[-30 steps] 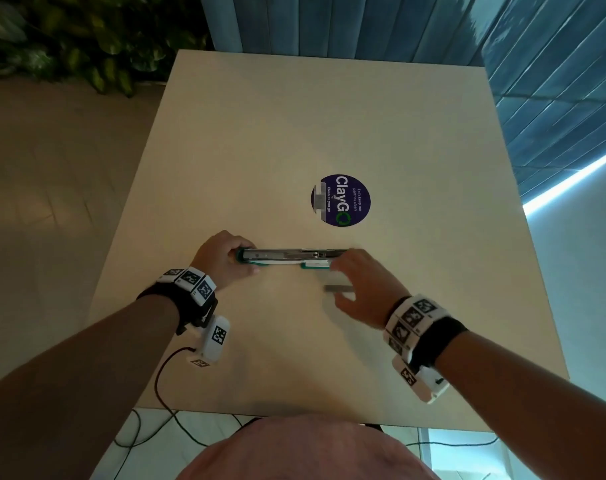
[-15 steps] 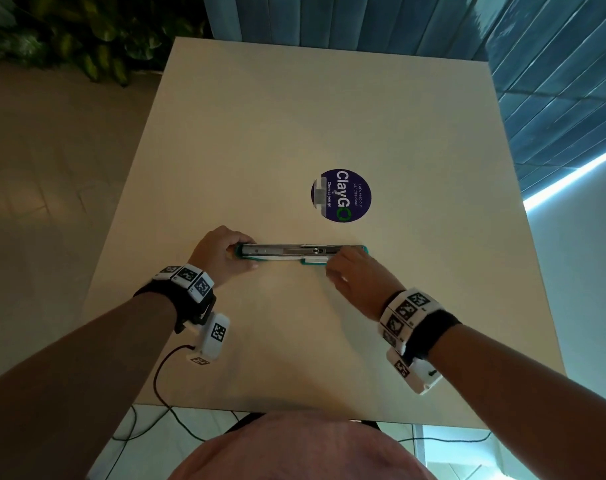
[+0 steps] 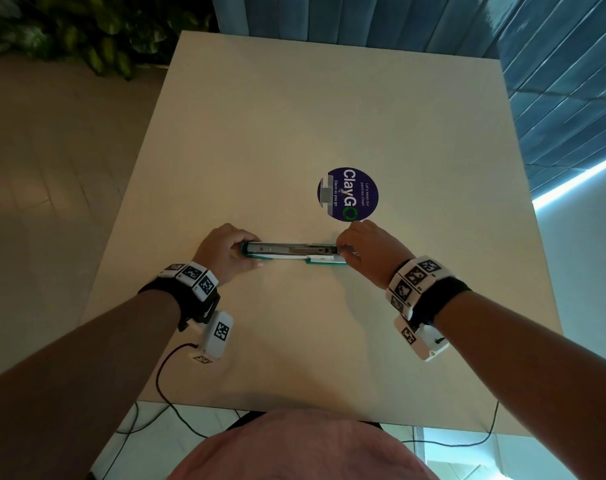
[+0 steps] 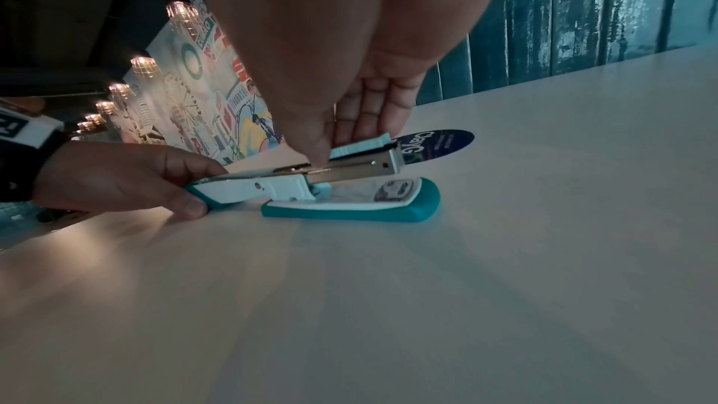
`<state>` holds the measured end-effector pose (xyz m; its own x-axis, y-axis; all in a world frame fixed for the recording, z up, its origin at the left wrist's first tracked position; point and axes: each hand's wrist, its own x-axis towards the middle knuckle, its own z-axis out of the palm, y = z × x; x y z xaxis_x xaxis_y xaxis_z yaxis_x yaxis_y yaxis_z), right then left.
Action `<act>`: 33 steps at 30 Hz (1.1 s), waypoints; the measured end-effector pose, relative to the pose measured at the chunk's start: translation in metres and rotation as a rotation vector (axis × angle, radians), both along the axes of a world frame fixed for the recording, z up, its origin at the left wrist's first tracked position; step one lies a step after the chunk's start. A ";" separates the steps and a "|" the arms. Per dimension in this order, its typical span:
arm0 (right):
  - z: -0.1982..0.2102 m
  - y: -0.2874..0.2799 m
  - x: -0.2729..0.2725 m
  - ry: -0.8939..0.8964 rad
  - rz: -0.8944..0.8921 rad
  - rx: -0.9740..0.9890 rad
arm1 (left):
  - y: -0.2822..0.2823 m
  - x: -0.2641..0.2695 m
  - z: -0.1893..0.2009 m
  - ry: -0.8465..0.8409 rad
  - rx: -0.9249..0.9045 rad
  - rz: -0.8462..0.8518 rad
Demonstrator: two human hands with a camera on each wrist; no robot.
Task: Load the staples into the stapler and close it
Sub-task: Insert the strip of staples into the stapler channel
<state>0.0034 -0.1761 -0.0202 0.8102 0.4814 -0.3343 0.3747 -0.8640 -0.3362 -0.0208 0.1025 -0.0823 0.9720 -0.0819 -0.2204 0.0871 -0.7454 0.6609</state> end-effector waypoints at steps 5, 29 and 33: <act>0.002 0.001 0.002 0.037 0.009 -0.011 | 0.000 0.000 -0.001 0.000 0.014 -0.016; -0.030 -0.036 -0.008 0.064 -0.259 0.124 | -0.005 0.000 0.013 0.031 0.032 0.004; -0.032 -0.038 -0.008 0.053 -0.287 0.156 | -0.004 -0.001 0.026 0.025 -0.009 0.007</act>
<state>-0.0046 -0.2137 -0.0526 0.9036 0.2845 -0.3204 0.1014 -0.8685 -0.4852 -0.0216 0.0986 -0.0565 0.9668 -0.0771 -0.2435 0.1086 -0.7386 0.6653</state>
